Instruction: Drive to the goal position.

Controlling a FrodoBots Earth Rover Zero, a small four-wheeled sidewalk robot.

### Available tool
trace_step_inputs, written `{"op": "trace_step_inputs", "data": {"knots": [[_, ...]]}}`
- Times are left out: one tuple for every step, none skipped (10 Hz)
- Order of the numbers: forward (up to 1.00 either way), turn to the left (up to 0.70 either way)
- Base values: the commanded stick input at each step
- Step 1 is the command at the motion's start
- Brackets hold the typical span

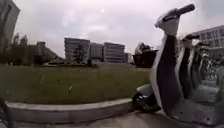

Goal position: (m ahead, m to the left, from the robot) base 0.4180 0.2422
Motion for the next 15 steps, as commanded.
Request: {"op": "trace_step_inputs", "data": {"knots": [[0.00,-0.50],[0.00,-0.50],[0.00,-0.50],[0.00,-0.50],[0.00,-0.50],[0.00,-0.50],[0.00,-0.50],[0.00,-0.50],[0.00,-0.50],[0.00,-0.50],[0.00,-0.50],[0.00,-0.50],[0.00,-0.50],[0.00,-0.50],[0.00,-0.50]]}}
